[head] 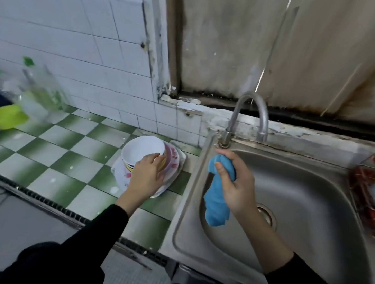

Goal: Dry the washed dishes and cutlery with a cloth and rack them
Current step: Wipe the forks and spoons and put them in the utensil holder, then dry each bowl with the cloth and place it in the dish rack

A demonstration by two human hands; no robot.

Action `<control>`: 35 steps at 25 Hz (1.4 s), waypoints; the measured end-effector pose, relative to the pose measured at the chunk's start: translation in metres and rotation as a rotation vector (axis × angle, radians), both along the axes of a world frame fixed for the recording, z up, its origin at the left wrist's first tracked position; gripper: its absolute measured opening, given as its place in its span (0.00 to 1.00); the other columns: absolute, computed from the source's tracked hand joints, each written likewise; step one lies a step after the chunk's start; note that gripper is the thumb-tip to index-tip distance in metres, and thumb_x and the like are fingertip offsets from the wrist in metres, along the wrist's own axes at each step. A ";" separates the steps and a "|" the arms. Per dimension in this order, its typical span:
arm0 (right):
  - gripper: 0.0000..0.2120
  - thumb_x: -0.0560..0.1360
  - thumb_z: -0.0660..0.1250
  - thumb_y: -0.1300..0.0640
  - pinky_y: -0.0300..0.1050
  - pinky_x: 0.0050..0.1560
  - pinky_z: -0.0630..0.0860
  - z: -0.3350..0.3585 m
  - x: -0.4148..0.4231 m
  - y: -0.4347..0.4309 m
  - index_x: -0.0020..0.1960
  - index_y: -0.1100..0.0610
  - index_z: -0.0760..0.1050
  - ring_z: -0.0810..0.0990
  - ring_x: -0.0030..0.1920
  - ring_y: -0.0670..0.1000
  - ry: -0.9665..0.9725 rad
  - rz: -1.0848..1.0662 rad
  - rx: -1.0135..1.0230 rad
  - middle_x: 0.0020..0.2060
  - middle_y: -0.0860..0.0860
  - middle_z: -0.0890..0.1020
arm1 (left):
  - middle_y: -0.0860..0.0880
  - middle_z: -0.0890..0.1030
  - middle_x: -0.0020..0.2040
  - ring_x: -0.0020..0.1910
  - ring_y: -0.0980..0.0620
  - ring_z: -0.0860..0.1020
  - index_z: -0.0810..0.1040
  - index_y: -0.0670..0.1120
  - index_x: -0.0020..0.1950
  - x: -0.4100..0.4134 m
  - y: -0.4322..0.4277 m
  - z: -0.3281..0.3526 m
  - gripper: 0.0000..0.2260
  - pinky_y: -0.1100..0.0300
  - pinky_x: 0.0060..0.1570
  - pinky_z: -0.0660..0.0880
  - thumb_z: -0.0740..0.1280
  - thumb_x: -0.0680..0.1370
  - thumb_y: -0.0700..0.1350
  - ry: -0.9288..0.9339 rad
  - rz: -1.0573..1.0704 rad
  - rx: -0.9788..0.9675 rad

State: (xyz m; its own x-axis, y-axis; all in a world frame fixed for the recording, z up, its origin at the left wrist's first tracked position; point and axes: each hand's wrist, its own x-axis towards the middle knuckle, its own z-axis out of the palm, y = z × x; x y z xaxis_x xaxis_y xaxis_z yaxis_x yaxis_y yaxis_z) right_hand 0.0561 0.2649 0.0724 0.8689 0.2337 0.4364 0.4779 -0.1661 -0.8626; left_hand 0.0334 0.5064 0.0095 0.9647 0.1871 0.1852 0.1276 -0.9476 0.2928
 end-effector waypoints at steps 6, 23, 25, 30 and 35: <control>0.12 0.76 0.64 0.56 0.42 0.58 0.75 -0.015 -0.001 0.049 0.57 0.45 0.76 0.79 0.54 0.44 0.139 0.007 0.035 0.53 0.37 0.79 | 0.47 0.74 0.69 0.71 0.46 0.67 0.66 0.50 0.74 0.015 0.072 -0.017 0.23 0.49 0.73 0.52 0.55 0.79 0.38 0.382 0.014 0.121; 0.11 0.79 0.63 0.63 0.27 0.49 0.72 -0.017 0.004 0.067 0.55 0.49 0.75 0.76 0.50 0.33 0.227 -0.104 0.019 0.50 0.40 0.78 | 0.44 0.81 0.50 0.49 0.47 0.79 0.71 0.53 0.72 0.012 0.107 -0.027 0.25 0.55 0.50 0.76 0.60 0.79 0.32 -0.028 -0.251 -0.222; 0.11 0.79 0.63 0.64 0.27 0.50 0.72 -0.018 0.009 0.065 0.56 0.51 0.76 0.76 0.51 0.33 0.235 -0.098 0.015 0.51 0.40 0.78 | 0.43 0.81 0.50 0.48 0.47 0.79 0.72 0.54 0.70 0.013 0.105 -0.022 0.25 0.59 0.50 0.76 0.59 0.79 0.31 -0.062 -0.261 -0.244; 0.11 0.79 0.63 0.63 0.28 0.53 0.72 -0.018 0.022 0.058 0.58 0.52 0.76 0.76 0.53 0.35 0.257 -0.085 0.006 0.53 0.42 0.79 | 0.46 0.82 0.50 0.49 0.50 0.80 0.76 0.64 0.64 0.017 0.106 -0.008 0.30 0.68 0.47 0.75 0.60 0.78 0.29 -0.092 -0.218 -0.376; 0.11 0.79 0.63 0.62 0.32 0.56 0.73 -0.014 0.033 0.048 0.55 0.47 0.76 0.76 0.55 0.36 0.314 -0.103 0.059 0.53 0.38 0.78 | 0.52 0.81 0.55 0.49 0.68 0.77 0.75 0.75 0.52 0.021 0.097 0.010 0.35 0.66 0.53 0.74 0.62 0.78 0.29 -0.099 -0.056 -0.600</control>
